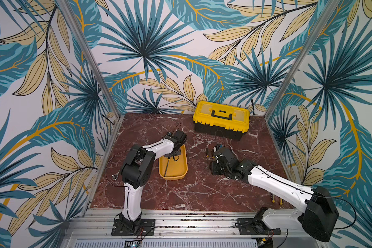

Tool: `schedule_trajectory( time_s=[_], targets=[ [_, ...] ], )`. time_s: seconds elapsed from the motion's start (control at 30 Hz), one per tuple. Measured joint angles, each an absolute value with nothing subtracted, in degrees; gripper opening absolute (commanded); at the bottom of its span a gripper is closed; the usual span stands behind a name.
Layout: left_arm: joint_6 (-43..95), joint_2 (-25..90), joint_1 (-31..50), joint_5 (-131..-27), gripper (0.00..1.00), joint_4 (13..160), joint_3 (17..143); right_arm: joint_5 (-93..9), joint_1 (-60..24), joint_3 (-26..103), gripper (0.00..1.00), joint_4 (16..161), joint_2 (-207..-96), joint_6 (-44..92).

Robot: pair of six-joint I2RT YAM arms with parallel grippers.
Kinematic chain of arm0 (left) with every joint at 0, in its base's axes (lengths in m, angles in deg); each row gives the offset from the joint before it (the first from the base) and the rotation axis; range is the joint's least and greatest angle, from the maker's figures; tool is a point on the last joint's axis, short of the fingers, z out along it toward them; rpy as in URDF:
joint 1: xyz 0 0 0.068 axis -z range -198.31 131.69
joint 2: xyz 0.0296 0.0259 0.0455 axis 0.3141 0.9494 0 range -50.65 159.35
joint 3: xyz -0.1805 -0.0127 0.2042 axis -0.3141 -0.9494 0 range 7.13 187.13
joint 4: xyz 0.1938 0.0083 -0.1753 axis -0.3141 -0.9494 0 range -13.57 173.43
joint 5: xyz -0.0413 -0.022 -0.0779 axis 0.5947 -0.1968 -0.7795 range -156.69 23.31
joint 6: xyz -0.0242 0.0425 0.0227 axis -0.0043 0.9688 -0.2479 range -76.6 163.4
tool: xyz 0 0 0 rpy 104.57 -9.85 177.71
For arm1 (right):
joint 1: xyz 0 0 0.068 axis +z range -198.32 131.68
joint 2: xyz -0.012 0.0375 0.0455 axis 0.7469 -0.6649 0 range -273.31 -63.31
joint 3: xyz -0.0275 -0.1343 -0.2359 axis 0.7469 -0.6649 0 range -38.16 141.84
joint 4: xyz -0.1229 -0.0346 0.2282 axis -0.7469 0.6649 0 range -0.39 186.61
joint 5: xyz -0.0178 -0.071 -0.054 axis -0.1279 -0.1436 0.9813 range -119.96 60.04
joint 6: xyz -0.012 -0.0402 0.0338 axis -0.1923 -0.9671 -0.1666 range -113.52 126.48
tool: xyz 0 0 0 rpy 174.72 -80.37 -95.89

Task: Take the file tool out of the storage box
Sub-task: Pick up the file tool from the storage box.

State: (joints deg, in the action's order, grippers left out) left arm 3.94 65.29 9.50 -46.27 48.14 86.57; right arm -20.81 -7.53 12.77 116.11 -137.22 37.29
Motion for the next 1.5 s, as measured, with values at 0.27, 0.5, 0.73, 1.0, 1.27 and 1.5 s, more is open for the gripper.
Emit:
schedule_trajectory(
  time_s=[0.27,0.5,0.73,1.0,1.27,1.5],
  targets=[
    [5.7,64.7,9.3,-48.1,0.18,49.5,85.8,-21.1,-7.5,12.4,0.46,116.5,-136.5,37.3],
    [7.2,62.6,9.0,-51.7,0.14,50.1,84.1,-24.7,-7.5,12.4,0.48,116.4,-136.3,37.4],
    [8.9,52.5,8.2,-59.8,0.14,52.4,80.0,-34.8,-7.5,12.5,0.5,111.9,-136.6,39.0],
    [7.4,43.4,7.1,-70.7,0.12,55.4,78.8,-46.8,-7.5,13.2,0.5,99.9,-141.9,44.9],
    [1.7,39.9,7.1,-77.1,0.1,60.6,74.0,-55.0,-7.5,13.4,0.46,89.6,-146.8,50.7],
    [-1.7,39.5,7.0,-79.9,0.09,63.0,72.8,-57.9,-7.5,13.4,0.43,85.2,-148.6,52.8]
  ],
)
